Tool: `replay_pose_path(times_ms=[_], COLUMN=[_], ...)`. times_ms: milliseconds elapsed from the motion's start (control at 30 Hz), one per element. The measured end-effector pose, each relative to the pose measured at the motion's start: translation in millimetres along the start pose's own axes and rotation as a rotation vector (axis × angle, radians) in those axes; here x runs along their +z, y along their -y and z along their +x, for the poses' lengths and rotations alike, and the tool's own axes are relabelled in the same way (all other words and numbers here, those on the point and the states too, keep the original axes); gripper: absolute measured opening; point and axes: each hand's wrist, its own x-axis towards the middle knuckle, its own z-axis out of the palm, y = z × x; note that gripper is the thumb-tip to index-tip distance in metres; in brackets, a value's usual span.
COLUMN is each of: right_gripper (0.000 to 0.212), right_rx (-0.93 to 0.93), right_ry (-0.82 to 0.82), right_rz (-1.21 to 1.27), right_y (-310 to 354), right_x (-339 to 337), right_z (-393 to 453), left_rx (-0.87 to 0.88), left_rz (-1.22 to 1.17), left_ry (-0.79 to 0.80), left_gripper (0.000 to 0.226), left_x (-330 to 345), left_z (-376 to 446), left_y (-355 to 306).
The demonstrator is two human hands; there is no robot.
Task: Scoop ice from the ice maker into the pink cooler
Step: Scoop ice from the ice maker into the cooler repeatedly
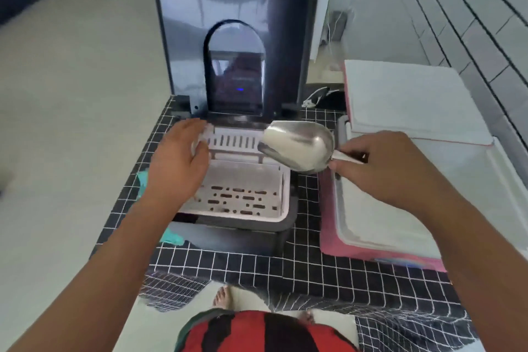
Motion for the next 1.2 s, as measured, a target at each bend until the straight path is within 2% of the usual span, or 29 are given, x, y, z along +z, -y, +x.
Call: replay_pose_path(times_ms=[100, 167, 300, 400, 433, 567, 633, 767, 900, 1200], right_gripper=[0.019, 0.019, 0.012, 0.039, 0.041, 0.016, 0.021, 0.020, 0.021, 0.029], right_rx=[-0.132, -0.186, -0.238, -0.246, -0.251, -0.163, -0.111, -0.107, -0.101, -0.215], right_ry=[0.008, 0.076, 0.172, 0.264, 0.310, 0.485, 0.569, 0.704, 0.815, 0.725], right_rz=[-0.175, -0.326, -0.786, -0.937, -0.969, -1.049, -1.081, -1.194, -1.234, -1.006], right_y=[43.9, 68.9, 112.7, 147.2, 157.7, 177.0, 177.4, 178.1, 181.9, 193.9], right_x=[10.5, 15.9, 27.8, 46.4, 54.7, 85.5, 99.9, 126.8, 128.4, 122.3], right_z=[17.9, 28.0, 41.2, 43.0, 44.3, 65.7, 78.3, 91.5, 102.5, 116.8], left_rx=[-0.078, -0.080, -0.104, -0.129, -0.131, -0.109, -0.096, -0.102, -0.106, -0.095], left_rz=[0.087, 0.085, -0.019, -0.098, -0.121, -0.144, -0.159, -0.237, -0.290, -0.306], left_ry=[0.043, 0.108, 0.185, 0.165, 0.158, 0.146, 0.153, 0.167, 0.164, 0.166], left_gripper=[0.042, 0.050, 0.062, 0.064, 0.064, 0.064, 0.065, 0.065, 0.066, 0.066], left_x=[-17.5, -22.7, -24.2, -20.8, -20.2, -17.7, -16.6, -17.0, -16.5, -15.6], left_z=[1.3, 2.9, 7.1, 6.0, 5.2, 5.9, 6.6, 6.0, 5.5, 6.8], left_y=[30.7, 43.2, 56.4, 61.1, 62.4, 68.1, 70.0, 71.6, 73.7, 75.5])
